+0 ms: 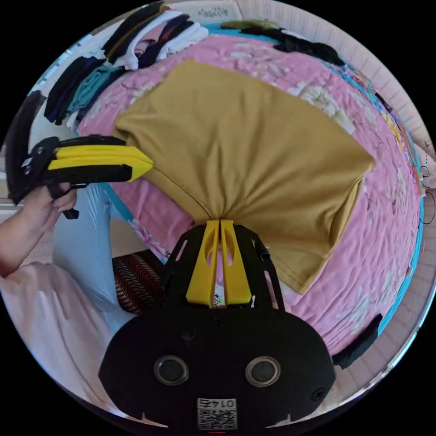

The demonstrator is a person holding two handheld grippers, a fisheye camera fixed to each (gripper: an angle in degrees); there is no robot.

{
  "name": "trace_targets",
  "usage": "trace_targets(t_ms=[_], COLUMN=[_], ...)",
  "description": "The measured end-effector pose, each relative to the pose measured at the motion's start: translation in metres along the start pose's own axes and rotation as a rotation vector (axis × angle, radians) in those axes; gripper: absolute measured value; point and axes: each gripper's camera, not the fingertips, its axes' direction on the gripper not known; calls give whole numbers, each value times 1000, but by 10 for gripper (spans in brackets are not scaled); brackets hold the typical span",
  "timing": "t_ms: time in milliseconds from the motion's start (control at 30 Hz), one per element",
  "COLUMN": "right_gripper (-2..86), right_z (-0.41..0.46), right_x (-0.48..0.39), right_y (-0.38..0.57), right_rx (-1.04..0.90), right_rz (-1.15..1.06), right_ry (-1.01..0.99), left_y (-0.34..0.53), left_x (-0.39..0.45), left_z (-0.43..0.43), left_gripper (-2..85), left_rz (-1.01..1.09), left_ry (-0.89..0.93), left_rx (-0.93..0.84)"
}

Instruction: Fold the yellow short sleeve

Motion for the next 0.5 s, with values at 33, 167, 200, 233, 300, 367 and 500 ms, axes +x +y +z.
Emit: trace_targets(t_ms=[33, 167, 200, 233, 300, 367, 500], right_gripper=[-5, -4, -4, -4, -4, -4, -5], right_z=[5, 4, -3, -14, -34, -45, -28], right_x=[-2, 6, 9, 9, 7, 2, -1], right_y=[-1, -9, -13, -13, -17, -35, -108], right_rx=[53, -6, -52, -19, 89, 151, 81], right_rz=[13, -6, -30, -58, -85, -126, -124], right_ry=[18, -96, -164, -172, -105, -51, 18], left_y=[-2, 1, 5, 8, 12, 15, 8], left_x=[9, 28, 33, 39, 50, 62, 72], left_z=[8, 18, 18, 18, 21, 30, 62], left_gripper=[-10, -10, -10, -10, -10, -10, -10], left_rz=[17, 53, 68, 87, 151, 213, 175], left_ry=[-19, -17, -16, -38, -94, -157, -166], left_rx=[-10, 32, 60, 89, 142, 181, 72])
